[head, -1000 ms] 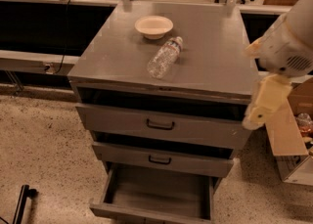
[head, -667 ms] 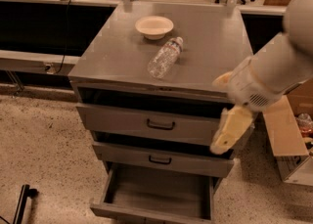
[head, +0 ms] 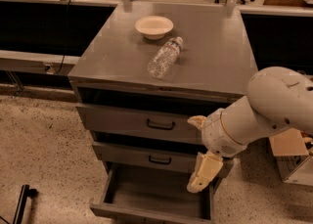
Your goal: Close bottom drawer
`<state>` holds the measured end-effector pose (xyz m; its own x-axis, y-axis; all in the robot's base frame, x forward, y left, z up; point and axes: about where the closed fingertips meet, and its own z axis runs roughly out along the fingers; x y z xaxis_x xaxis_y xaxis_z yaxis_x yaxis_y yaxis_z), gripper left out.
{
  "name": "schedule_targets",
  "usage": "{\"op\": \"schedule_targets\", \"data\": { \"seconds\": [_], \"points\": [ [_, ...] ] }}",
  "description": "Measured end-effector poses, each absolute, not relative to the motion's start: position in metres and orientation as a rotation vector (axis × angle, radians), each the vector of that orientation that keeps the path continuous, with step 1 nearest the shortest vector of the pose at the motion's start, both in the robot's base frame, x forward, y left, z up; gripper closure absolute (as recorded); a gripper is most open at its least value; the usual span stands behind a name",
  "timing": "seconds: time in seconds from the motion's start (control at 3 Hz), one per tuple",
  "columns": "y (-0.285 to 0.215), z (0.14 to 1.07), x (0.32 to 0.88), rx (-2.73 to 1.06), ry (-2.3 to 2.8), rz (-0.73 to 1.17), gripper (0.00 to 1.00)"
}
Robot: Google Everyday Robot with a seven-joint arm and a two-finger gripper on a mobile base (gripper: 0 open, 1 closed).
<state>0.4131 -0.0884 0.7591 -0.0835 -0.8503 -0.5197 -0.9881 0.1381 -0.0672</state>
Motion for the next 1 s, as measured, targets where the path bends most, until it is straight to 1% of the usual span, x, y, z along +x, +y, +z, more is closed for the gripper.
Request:
{"op": "schedule_targets", "data": {
  "seconds": [0.33, 0.67, 1.0],
  "points": [
    [-0.081, 0.740, 0.426, -1.737, 1.997, 0.433, 0.00],
    [-0.064, 0.669, 0.406, -1.676, 1.965, 0.583, 0.00],
    [-0.052, 0.589, 0.377, -1.645, 1.878, 0.671, 0.00]
  ]
}}
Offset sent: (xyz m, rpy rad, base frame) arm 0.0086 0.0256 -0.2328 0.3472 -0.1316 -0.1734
